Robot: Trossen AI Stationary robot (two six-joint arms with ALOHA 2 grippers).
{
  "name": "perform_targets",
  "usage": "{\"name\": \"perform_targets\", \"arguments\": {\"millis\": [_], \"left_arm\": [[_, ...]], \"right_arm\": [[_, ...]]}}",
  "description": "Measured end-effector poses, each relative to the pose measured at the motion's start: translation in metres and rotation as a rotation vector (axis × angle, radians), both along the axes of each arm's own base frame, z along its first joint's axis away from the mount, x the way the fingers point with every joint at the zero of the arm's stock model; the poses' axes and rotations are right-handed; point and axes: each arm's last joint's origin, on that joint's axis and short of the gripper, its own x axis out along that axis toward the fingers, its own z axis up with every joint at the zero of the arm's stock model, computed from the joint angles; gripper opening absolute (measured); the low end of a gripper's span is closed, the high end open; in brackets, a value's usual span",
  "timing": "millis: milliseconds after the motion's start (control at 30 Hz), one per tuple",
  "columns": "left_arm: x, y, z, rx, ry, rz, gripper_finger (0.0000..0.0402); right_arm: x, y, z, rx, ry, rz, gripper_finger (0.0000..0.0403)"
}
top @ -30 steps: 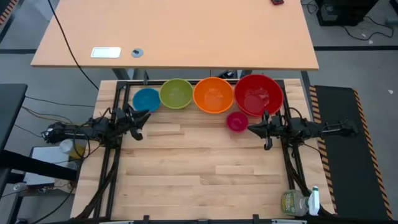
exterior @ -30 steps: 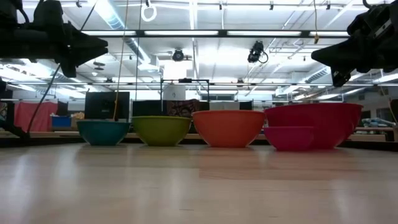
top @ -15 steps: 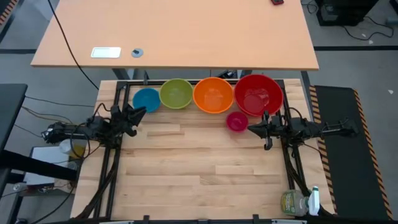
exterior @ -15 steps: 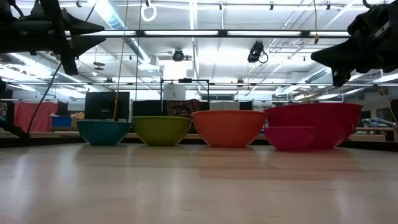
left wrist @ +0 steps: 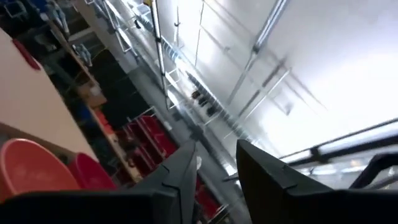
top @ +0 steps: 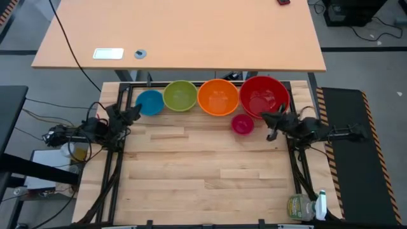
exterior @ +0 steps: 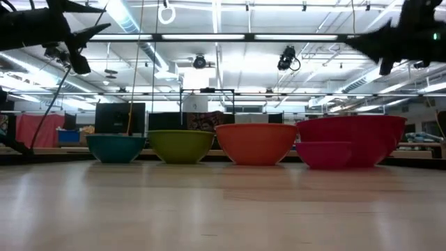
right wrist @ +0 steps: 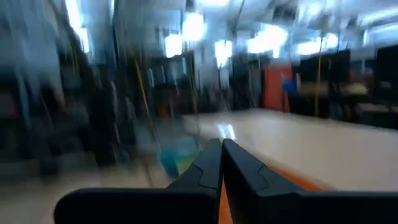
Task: Nest bowls inside each other
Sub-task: Stack the orange bowl into the red bowl
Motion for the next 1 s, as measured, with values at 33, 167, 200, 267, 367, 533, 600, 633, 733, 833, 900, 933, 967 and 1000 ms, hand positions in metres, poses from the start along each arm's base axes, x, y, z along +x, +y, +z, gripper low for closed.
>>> {"name": "perform_targets", "arguments": {"millis": [33, 167, 200, 267, 367, 533, 600, 633, 733, 833, 900, 933, 967, 1000], "left_arm": [[0.000, 0.000, 0.000, -0.024, -0.008, 0.008, 0.0115], [0.006, 0.001, 0.002, -0.095, 0.013, 0.007, 0.0115], [0.008, 0.001, 0.006, -0.107, 0.020, 0.000, 0.0115], [0.014, 0.000, 0.018, -0.111, 0.048, -0.001, 0.0115], [0.028, -0.001, 0.039, -0.086, 0.114, 0.014, 0.0115], [0.052, -0.001, 0.071, -0.027, 0.218, 0.109, 0.0115], [0.059, 0.001, 0.083, 0.012, 0.262, 0.183, 0.0115], [0.061, 0.003, 0.089, 0.031, 0.275, 0.209, 0.0115], [0.068, 0.008, 0.104, 0.061, 0.283, 0.236, 0.0115], [0.075, 0.013, 0.113, 0.098, 0.326, 0.190, 0.0115], [0.078, 0.018, 0.118, 0.085, 0.376, 0.171, 0.0115], [0.079, 0.020, 0.118, 0.069, 0.415, 0.170, 0.0115], [0.079, 0.023, 0.119, 0.046, 0.456, 0.175, 0.0116], [0.079, 0.026, 0.120, 0.026, 0.494, 0.177, 0.0117]], "right_arm": [[-0.002, -0.001, 0.007, 0.067, -0.104, 0.004, 0.0023], [0.001, -0.006, 0.037, 0.188, -0.221, 0.018, 0.0023], [0.005, -0.007, 0.044, 0.181, -0.193, 0.022, 0.0023], [0.015, -0.010, 0.061, 0.178, -0.135, 0.015, 0.0023], [0.035, -0.018, 0.086, 0.232, -0.083, -0.032, 0.0023], [0.066, -0.038, 0.121, 0.430, -0.186, -0.115, 0.0023], [0.074, -0.046, 0.133, 0.480, -0.248, -0.126, 0.0023], [0.077, -0.049, 0.138, 0.501, -0.271, -0.123, 0.0023], [0.088, -0.054, 0.148, 0.540, -0.295, -0.088, 0.0023], [0.100, -0.059, 0.159, 0.503, -0.249, -0.002, 0.0023], [0.114, -0.063, 0.162, 0.415, -0.084, 0.037, 0.0023], [0.122, -0.065, 0.162, 0.375, 0.033, 0.047, 0.0023], [0.130, -0.067, 0.162, 0.355, 0.150, 0.058, 0.0022], [0.138, -0.069, 0.160, 0.358, 0.267, 0.058, 0.0022]]}}
